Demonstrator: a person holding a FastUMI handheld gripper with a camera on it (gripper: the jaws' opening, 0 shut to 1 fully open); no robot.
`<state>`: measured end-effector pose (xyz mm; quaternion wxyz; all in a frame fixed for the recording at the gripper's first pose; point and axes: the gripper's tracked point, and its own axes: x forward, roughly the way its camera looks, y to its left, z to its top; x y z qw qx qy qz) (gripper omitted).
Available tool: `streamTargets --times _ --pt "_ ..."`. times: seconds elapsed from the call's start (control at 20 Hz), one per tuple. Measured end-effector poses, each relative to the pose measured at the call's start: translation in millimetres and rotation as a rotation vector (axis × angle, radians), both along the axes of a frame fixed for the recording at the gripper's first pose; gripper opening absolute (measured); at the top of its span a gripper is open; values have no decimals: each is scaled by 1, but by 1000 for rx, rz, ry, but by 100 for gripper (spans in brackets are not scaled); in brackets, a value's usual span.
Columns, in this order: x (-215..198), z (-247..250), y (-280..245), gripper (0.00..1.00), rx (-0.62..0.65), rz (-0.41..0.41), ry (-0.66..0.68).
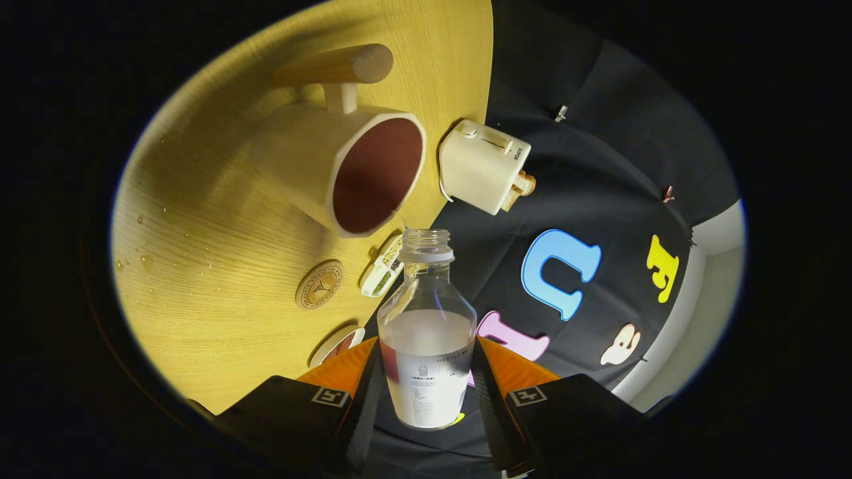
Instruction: Take the bottle from table, then pour the juice into the cup, finally place the bottle on the coaster
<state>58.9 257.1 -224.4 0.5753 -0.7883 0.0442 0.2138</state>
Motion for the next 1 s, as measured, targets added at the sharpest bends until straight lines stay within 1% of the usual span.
streamTargets --times 0.9,1.0 --pt "3 16 10 72 -59 110 -56" --pt "5 18 13 71 -76 137 -67"
